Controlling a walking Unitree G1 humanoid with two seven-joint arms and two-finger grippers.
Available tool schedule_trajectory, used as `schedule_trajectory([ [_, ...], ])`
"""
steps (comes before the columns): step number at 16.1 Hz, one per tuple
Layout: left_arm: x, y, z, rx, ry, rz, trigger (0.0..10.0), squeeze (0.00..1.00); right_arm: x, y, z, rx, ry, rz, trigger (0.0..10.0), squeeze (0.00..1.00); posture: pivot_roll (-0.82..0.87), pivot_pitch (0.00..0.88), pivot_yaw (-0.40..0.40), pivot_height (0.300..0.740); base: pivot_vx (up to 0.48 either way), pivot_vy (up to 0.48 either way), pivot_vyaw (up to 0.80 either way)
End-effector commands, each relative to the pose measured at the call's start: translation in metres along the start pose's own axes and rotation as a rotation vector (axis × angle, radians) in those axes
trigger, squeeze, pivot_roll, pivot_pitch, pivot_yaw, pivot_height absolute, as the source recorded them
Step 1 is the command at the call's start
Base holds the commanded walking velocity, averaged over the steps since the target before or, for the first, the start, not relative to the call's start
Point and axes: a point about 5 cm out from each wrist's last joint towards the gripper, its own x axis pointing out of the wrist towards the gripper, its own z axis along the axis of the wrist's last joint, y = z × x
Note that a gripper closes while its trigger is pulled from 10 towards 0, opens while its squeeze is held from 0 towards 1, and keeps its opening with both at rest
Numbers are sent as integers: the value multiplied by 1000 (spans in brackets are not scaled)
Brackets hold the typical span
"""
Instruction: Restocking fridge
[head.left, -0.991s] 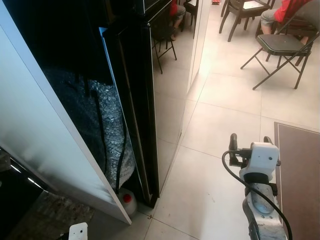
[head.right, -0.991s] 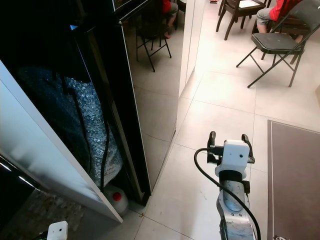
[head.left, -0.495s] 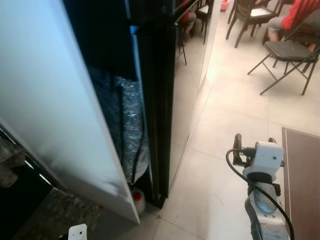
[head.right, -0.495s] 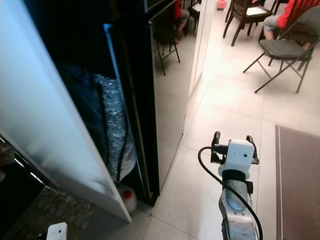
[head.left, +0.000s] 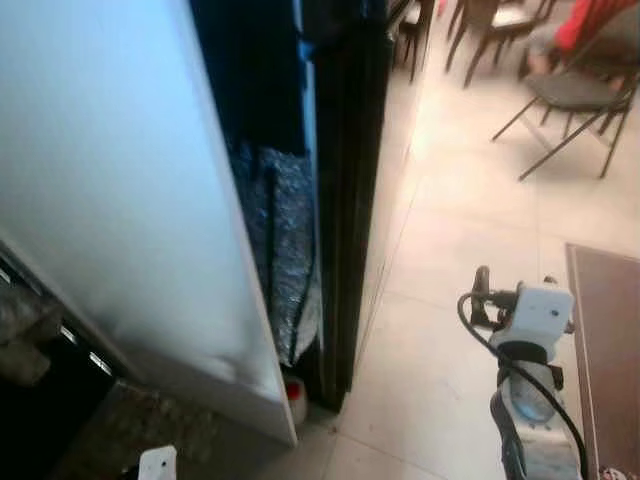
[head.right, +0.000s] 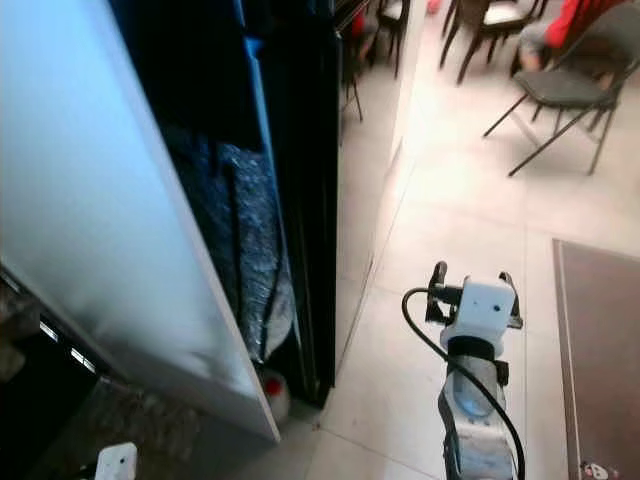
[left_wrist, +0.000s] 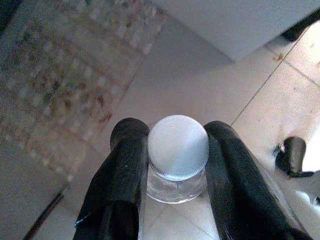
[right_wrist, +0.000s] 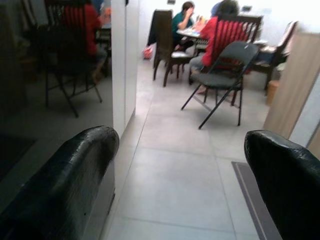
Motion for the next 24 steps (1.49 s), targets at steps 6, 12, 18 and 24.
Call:
schedule_trajectory([
  [6, -1, 7, -2, 22, 10, 14, 10000, 0, 0, 8, 1, 12, 3, 4, 10000, 0, -168, 0, 60, 740, 0, 276, -533],
  [12, -1, 8, -2, 23, 9, 12, 10000, 0, 1, 10, 2, 26, 5, 5, 10000, 0, -168, 0, 61, 740, 0, 0, 0],
  [18, -1, 7, -2, 21, 10, 9, 10000, 0, 3, 12, 6, 30, -19, 8, 10000, 0, -164, 0, 57, 740, 0, 0, 0],
  [24, -1, 7, -2, 21, 12, 10, 10000, 0, 3, 14, 6, 36, -12, 11, 10000, 0, -163, 0, 59, 740, 0, 0, -531],
])
